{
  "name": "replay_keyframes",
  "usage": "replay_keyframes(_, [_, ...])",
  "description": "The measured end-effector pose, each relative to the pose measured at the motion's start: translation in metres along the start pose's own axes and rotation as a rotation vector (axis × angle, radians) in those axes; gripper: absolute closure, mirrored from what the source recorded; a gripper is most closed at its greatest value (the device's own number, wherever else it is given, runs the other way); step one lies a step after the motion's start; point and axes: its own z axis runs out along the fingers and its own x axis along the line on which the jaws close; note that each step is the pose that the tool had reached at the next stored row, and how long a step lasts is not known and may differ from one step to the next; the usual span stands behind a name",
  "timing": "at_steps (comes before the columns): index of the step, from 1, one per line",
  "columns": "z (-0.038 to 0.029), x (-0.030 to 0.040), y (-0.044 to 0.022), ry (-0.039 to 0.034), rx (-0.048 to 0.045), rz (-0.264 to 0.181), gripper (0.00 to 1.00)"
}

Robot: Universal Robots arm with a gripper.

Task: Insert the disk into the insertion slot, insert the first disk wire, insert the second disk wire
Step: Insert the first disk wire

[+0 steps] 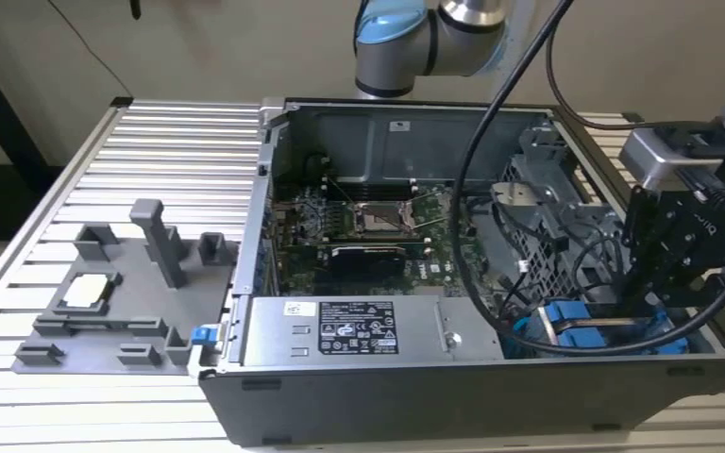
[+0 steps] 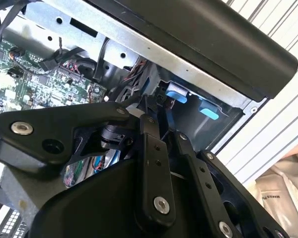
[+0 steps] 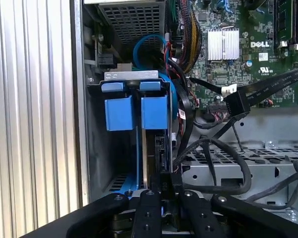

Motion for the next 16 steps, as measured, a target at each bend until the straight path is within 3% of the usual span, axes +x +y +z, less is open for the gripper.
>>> replay_keyframes(2, [-0.0017, 0.0002, 0.0, -0.0015, -0.0006, 0.0, 0.74])
replay_keyframes(4, [-0.0076, 0.0006, 0.0002, -0.0016, -0.0008, 0.0, 0.74])
replay_keyframes(12, [-0.0426, 0.002, 0.0011, -0.0018, -0.0008, 0.0, 0.74])
replay_keyframes(16, [-0.0568, 0.0025, 0.0021, -0.0017, -0.0008, 0.0, 0.74])
